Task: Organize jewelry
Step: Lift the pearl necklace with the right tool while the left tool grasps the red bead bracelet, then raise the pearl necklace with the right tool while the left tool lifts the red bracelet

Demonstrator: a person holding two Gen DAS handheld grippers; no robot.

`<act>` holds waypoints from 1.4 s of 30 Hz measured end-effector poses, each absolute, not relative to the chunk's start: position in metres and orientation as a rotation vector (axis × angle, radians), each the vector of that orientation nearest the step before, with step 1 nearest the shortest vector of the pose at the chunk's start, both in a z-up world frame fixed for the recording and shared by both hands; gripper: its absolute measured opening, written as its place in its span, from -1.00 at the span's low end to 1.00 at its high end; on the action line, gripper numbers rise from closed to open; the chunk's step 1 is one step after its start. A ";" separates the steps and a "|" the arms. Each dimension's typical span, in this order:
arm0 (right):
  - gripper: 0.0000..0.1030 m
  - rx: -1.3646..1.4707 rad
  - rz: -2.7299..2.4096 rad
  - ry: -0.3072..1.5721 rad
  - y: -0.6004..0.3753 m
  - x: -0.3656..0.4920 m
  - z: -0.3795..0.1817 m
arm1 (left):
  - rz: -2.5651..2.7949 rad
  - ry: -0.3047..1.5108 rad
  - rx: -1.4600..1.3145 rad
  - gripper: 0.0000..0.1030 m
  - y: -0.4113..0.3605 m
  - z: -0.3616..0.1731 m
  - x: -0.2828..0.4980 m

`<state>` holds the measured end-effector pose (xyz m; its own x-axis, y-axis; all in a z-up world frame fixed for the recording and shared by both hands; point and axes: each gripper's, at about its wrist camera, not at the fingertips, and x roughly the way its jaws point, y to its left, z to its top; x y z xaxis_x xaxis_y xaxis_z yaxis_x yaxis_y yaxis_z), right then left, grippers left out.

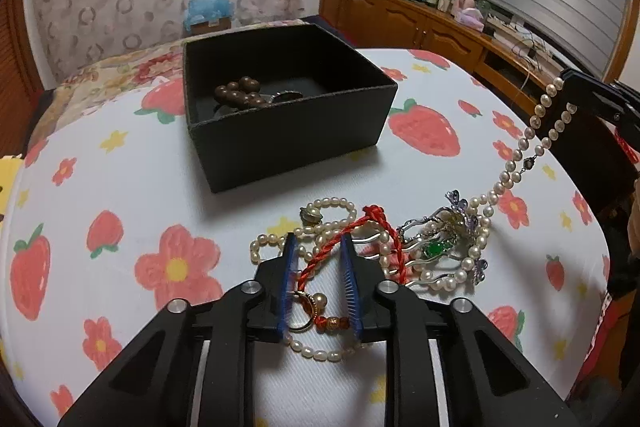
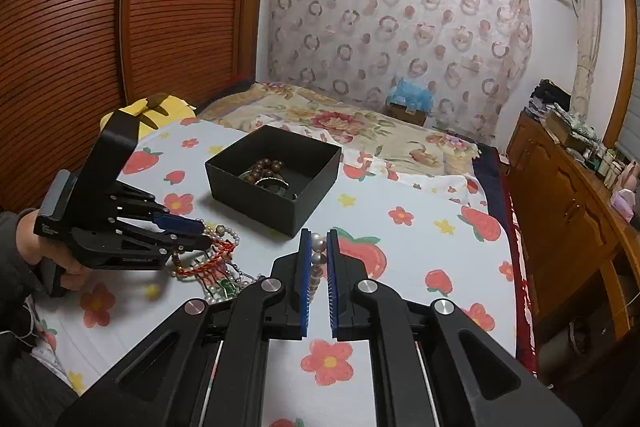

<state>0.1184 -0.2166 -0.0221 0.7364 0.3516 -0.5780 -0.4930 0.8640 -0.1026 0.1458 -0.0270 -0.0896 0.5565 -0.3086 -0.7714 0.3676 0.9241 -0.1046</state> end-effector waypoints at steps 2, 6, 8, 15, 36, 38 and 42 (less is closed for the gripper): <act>-0.84 -0.258 0.471 0.578 -0.216 0.118 -0.022 | -0.401 0.899 0.069 -0.79 -0.026 -0.090 0.147; -0.84 -0.262 0.477 0.571 -0.212 0.118 -0.019 | -0.400 0.896 0.056 -0.92 -0.021 -0.086 0.147; -0.84 -0.266 0.485 0.563 -0.209 0.116 -0.015 | -0.393 0.876 0.054 -0.93 -0.018 -0.079 0.143; -0.84 -0.293 0.516 0.506 -0.190 0.107 0.010 | -0.390 0.772 0.040 -0.93 -0.012 -0.040 0.118; -0.84 -0.352 0.521 0.295 -0.166 0.088 0.115 | -0.362 0.655 0.030 -0.93 0.005 0.008 0.094; -0.84 -0.355 0.514 0.276 -0.167 0.085 0.122 | -0.361 0.651 0.032 -0.93 0.005 0.010 0.093; -0.84 -0.353 0.504 0.261 -0.173 0.083 0.131 | -0.360 0.640 0.033 -0.93 0.004 0.016 0.093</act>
